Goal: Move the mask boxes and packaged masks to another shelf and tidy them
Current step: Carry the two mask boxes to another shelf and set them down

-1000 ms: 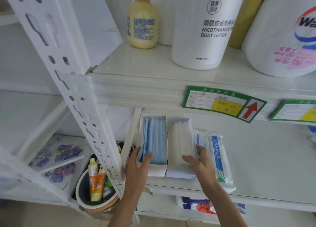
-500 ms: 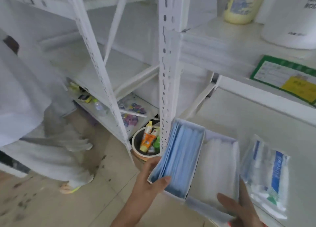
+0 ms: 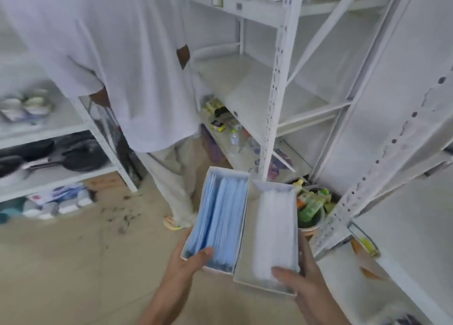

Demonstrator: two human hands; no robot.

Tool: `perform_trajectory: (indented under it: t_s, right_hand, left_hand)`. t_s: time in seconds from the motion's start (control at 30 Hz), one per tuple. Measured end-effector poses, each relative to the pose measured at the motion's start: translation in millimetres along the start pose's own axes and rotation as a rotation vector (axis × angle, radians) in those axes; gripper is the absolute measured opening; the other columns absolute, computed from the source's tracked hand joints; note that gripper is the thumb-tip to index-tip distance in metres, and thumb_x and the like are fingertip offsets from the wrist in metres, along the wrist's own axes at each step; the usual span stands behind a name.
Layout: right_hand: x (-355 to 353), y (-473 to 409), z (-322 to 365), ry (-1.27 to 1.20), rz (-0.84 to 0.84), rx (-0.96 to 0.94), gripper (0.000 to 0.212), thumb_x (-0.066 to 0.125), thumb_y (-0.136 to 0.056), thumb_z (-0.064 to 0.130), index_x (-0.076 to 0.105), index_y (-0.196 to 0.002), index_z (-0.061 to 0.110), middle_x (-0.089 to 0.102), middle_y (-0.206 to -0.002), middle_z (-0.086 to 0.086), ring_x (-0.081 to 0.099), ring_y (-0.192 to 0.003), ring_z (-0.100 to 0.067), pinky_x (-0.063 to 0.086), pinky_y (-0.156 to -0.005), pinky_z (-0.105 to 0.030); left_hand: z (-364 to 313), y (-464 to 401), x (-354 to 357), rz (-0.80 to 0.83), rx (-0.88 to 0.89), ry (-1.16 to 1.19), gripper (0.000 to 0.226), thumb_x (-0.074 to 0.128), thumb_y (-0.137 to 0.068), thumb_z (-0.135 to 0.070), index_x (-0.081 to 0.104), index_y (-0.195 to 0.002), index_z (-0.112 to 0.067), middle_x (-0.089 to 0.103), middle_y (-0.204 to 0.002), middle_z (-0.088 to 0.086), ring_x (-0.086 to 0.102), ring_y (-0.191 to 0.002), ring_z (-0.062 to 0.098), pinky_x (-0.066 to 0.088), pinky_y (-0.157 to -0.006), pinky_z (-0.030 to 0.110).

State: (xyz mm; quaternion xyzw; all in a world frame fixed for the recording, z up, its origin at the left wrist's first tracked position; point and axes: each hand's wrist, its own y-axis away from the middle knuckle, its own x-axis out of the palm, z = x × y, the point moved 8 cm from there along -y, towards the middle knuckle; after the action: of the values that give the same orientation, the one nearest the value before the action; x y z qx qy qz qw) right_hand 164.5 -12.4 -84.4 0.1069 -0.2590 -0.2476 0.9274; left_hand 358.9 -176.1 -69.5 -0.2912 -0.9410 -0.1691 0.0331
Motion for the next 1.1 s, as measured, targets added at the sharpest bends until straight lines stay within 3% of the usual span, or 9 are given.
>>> perform_trajectory:
  t_s: [0.1, 0.17, 0.23, 0.33, 0.47, 0.6, 0.77, 0.93, 1.1]
  right_hand:
    - [82, -50, 8, 0.192, 0.087, -0.068, 0.111, 0.101, -0.040, 0.036, 0.047, -0.135, 0.060, 0.064, -0.135, 0.016, 0.063, -0.123, -0.015, 0.054, -0.098, -0.051]
    - [138, -79, 2, 0.204, 0.189, -0.007, 0.105, 0.094, -0.055, 0.030, 0.043, -0.143, 0.053, 0.065, -0.136, 0.009, 0.065, -0.121, -0.016, 0.052, -0.101, -0.051]
    - [189, -108, -7, 0.263, 0.267, 0.032, 0.091, 0.083, -0.066, 0.018, 0.045, -0.146, 0.038, 0.072, -0.125, 0.002, 0.070, -0.112, -0.019, 0.056, -0.094, -0.044]
    - [255, -145, -20, 0.281, 0.386, 0.084, 0.084, 0.081, -0.063, 0.019, 0.052, -0.142, 0.027, 0.077, -0.112, -0.001, 0.074, -0.099, -0.018, 0.057, -0.073, -0.031]
    - [329, -184, -37, 0.264, 0.517, 0.174, 0.080, 0.081, -0.061, 0.023, 0.055, -0.135, 0.041, 0.074, -0.120, 0.000, 0.069, -0.111, -0.027, 0.049, -0.100, -0.055]
    - [391, -221, -50, 0.308, 0.637, 0.224, 0.071, 0.077, -0.069, 0.022, 0.056, -0.134, 0.041, 0.072, -0.125, -0.001, 0.068, -0.113, -0.026, 0.045, -0.106, -0.054]
    - [468, -254, -57, 0.373, 0.799, 0.269, 0.063, 0.075, -0.071, 0.027, 0.058, -0.129, 0.047, 0.071, -0.126, -0.002, 0.066, -0.116, -0.031, 0.050, -0.099, -0.053]
    - [546, -272, -70, 0.356, 0.912, 0.310, 0.052, 0.076, -0.071, 0.023, 0.067, -0.119, 0.042, 0.072, -0.121, -0.007, 0.068, -0.104, -0.034, 0.052, -0.081, -0.053]
    - [627, -285, -99, 0.381, 1.037, 0.351, 0.057, 0.074, -0.069, 0.024, 0.064, -0.124, 0.039, 0.074, -0.119, -0.007, 0.069, -0.101, -0.033, 0.053, -0.080, -0.051]
  left_hand:
    - [-18, 4, -62, -0.165, 0.029, 0.094, 0.073, 0.083, -0.059, -0.039, 0.064, -0.127, -0.020, 0.077, -0.112, 0.004, 0.074, -0.101, 0.023, 0.055, -0.081, 0.038]
    - [-34, 10, -111, -0.284, 0.066, 0.133, 0.065, 0.082, -0.057, -0.037, 0.066, -0.117, -0.017, 0.079, -0.092, -0.001, 0.075, -0.082, 0.014, 0.055, -0.066, 0.028]
    - [-47, 14, -153, -0.382, 0.080, 0.161, 0.067, 0.081, -0.058, -0.040, 0.065, -0.119, -0.019, 0.079, -0.094, -0.002, 0.075, -0.084, 0.014, 0.055, -0.069, 0.032]
    - [-62, 20, -209, -0.528, 0.112, 0.185, 0.070, 0.079, -0.061, -0.045, 0.065, -0.124, -0.021, 0.078, -0.102, -0.003, 0.074, -0.089, 0.014, 0.054, -0.078, 0.038]
    - [-78, 22, -263, -0.684, 0.130, 0.226, 0.054, 0.077, -0.070, -0.042, 0.067, -0.121, -0.026, 0.078, -0.108, 0.001, 0.074, -0.097, 0.020, 0.057, -0.088, 0.048]
    - [-87, 21, -314, -0.877, 0.114, 0.301, 0.066, 0.081, -0.060, -0.049, 0.068, -0.118, -0.022, 0.075, -0.113, 0.008, 0.073, -0.103, 0.028, 0.058, -0.091, 0.053]
    - [-111, 23, -362, -1.031, 0.162, 0.366, 0.045, 0.080, -0.077, -0.038, 0.066, -0.117, -0.021, 0.075, -0.106, 0.003, 0.072, -0.086, 0.018, 0.055, -0.066, 0.035]
    - [-123, 37, -415, -1.167, 0.188, 0.411, 0.046, 0.079, -0.076, -0.043, 0.067, -0.117, -0.024, 0.074, -0.114, 0.003, 0.073, -0.095, 0.019, 0.057, -0.069, 0.036]
    - [-129, 48, -483, -1.280, 0.207, 0.458, 0.058, 0.081, -0.067, -0.048, 0.067, -0.117, -0.024, 0.074, -0.114, 0.004, 0.072, -0.101, 0.025, 0.056, -0.070, 0.037]
